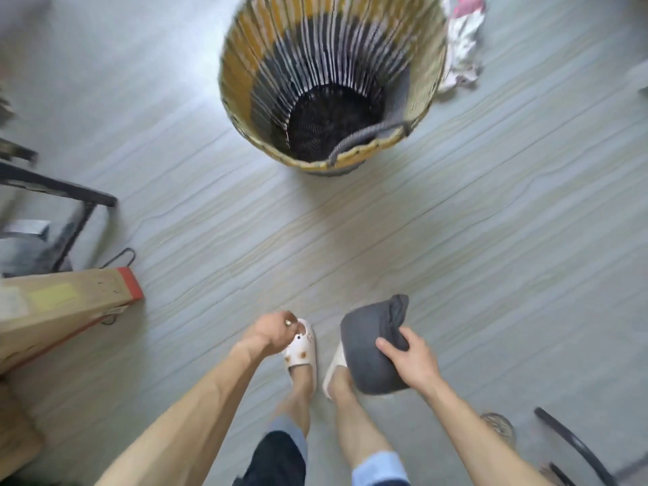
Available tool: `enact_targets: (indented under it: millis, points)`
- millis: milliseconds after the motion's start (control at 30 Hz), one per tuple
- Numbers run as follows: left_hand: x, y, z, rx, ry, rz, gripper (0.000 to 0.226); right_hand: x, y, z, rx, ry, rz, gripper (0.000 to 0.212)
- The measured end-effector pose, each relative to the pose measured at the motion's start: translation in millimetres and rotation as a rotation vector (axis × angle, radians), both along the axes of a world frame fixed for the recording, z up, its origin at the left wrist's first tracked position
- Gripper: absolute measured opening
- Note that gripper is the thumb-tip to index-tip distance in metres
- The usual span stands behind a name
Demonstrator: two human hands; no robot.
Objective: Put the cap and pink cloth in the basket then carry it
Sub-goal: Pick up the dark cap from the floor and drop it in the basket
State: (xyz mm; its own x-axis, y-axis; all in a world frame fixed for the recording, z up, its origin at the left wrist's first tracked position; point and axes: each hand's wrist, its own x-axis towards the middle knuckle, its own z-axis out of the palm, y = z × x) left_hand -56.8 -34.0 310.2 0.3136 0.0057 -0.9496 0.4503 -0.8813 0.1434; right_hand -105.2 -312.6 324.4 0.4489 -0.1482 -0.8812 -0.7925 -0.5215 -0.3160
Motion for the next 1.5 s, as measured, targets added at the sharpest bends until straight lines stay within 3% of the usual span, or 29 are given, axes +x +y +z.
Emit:
enact_targets:
  millis: [133,233,333,467,700,900,1000,1033,1133,1300,1500]
  points:
    - [-21,-12,158,-0.026,0.023,0.084,0.036,-15,-19,174,0.098,-0.038,-0.196,0.017]
    - [-20,-29,251,-0.067,-0.059,0.138,0.035,-17,-31,281,0.188,-0.088,-0.285,0.02]
    - [-12,-44,319,-0.119,-0.171,0.227,0.031,-14,-39,355,0.269,-0.132,-0.343,0.017]
    - [-5,-56,363,-0.163,-0.266,0.443,0.022,-2,-46,401,0.237,-0.231,-0.362,0.011]
    - [24,-65,363,-0.214,-0.255,0.723,0.019,74,-46,407,0.212,-0.241,-0.255,0.008]
    - [95,-68,355,-0.187,-0.217,0.833,0.018,201,-46,398,0.162,-0.256,-0.084,0.008]
    - [140,-64,341,-0.172,-0.222,0.923,0.025,268,-49,395,0.147,-0.246,0.017,0.024]
    - [157,-63,341,-0.16,-0.231,0.932,0.025,291,-50,393,0.145,-0.258,0.058,0.019]
    - [203,-61,345,-0.146,-0.224,0.96,0.021,355,-47,385,0.107,-0.318,0.227,0.008]
    - [260,-67,335,-0.074,-0.196,1.027,0.016,455,-35,337,0.06,-0.305,0.528,0.019]
    - [291,-94,265,0.09,-0.078,1.325,0.014,555,-6,247,0.052,-0.223,0.954,0.018]
